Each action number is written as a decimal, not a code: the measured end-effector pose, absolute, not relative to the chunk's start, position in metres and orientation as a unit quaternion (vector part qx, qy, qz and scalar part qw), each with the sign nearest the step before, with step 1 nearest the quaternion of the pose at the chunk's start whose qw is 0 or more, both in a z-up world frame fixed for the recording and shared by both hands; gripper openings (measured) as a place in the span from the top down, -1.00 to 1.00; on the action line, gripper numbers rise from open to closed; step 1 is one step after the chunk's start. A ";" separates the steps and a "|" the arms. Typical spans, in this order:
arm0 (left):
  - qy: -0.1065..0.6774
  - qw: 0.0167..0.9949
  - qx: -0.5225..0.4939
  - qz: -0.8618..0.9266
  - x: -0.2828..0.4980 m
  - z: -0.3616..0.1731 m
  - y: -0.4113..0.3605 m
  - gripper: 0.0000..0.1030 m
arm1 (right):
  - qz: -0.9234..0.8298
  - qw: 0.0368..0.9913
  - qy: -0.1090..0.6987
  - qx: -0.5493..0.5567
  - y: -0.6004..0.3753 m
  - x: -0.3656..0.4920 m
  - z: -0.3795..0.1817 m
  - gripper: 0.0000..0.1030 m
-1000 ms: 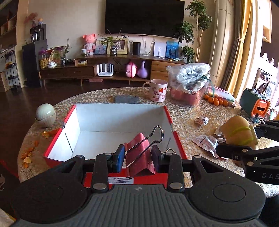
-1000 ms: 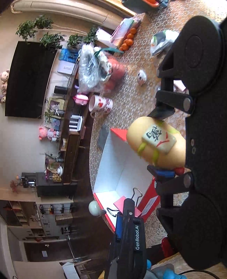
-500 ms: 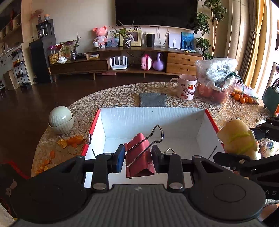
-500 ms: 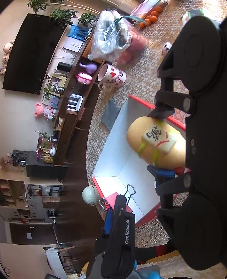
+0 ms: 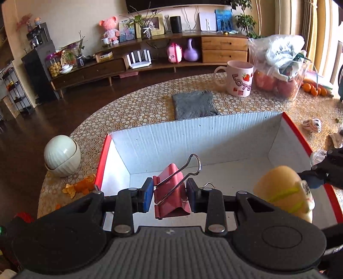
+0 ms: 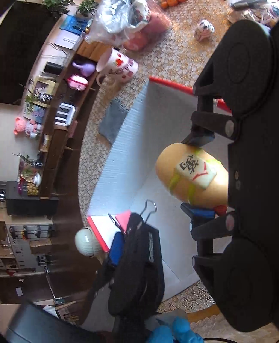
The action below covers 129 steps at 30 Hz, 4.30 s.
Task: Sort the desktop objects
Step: 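Carry both into the red shoebox and open both tools to release them, then withdraw both tools from the shoebox back toward the cluttered table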
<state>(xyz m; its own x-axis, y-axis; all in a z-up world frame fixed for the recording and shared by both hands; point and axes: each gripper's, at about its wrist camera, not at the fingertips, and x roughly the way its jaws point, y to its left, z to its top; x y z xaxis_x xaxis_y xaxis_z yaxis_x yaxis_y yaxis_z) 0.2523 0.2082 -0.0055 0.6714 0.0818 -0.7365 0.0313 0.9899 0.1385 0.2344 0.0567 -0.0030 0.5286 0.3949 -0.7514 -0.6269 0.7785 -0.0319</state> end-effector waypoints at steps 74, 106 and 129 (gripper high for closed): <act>0.395 0.915 0.081 -0.008 0.186 0.056 0.135 -0.44 | 0.306 0.875 0.364 -0.088 -0.042 0.161 0.063 -0.72; 0.337 0.936 0.045 -0.091 0.106 0.042 0.016 -0.44 | 0.252 0.900 0.353 -0.052 -0.177 0.118 0.040 -0.75; 0.342 0.929 0.062 -0.132 0.099 -0.006 -0.071 -0.51 | 0.193 0.905 0.377 -0.044 -0.272 0.123 -0.006 -0.75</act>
<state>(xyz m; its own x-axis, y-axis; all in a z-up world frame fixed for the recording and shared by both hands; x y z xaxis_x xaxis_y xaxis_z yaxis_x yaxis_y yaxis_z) 0.0991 -0.0706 -0.0061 0.7321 -0.2017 -0.6507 0.2869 0.9576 0.0259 0.1234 -0.2716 -0.0056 0.6407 0.3169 -0.6993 -0.3828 0.9214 0.0668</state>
